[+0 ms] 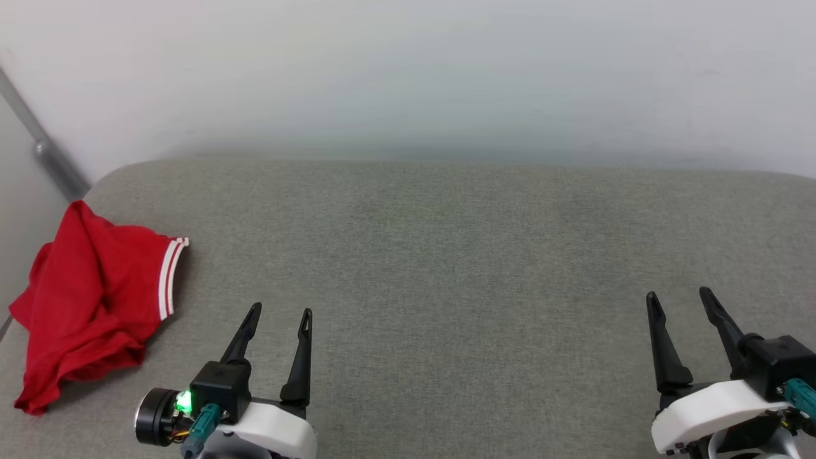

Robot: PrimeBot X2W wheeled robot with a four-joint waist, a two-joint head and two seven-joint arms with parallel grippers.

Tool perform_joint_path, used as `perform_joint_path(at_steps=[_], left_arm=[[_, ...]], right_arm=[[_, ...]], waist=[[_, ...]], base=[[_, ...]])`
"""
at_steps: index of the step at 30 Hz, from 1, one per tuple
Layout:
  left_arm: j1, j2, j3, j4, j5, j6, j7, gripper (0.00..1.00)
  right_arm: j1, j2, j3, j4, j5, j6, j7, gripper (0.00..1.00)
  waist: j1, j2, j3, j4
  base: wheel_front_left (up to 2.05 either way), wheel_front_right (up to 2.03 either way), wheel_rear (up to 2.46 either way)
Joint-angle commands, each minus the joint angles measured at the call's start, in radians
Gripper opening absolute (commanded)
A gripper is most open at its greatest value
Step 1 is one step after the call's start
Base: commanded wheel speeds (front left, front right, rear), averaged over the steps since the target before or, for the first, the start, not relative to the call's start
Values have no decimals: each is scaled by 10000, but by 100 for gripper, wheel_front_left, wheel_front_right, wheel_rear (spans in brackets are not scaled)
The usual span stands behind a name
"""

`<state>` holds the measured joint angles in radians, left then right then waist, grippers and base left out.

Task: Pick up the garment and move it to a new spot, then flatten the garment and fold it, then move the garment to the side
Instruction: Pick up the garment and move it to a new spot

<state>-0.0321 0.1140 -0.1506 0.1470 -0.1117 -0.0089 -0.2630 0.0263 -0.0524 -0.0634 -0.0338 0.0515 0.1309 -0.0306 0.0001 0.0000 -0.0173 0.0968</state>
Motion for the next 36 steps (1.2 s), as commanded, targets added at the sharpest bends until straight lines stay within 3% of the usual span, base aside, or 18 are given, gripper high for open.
perform_joint_path(at_steps=[1, 23, 28, 36], left_arm=[[-125, -35, 52, 31, -48, -6, -26, 100], [91, 56, 913, 92, 13, 60, -26, 100], [193, 98, 1061, 68, 4, 24, -26, 100], [67, 82, 1292, 31, -32, 67, -26, 100]], right_arm=[[12, 28, 20, -67, -53, -3, -47, 100], [-25, 23, 865, -274, -57, -3, 110, 100], [-46, 22, 994, -223, 0, -3, 64, 100], [-276, 20, 1164, -142, 21, -3, 114, 100]], waist=[[-1, 0, 15, 233], [-1, 0, -172, 3588], [-1, 0, -216, 4021], [-1, 0, -66, 4138]], base=[[0, 0, 0], [0, 0, 0], [0, 0, 0], [0, 0, 0]])
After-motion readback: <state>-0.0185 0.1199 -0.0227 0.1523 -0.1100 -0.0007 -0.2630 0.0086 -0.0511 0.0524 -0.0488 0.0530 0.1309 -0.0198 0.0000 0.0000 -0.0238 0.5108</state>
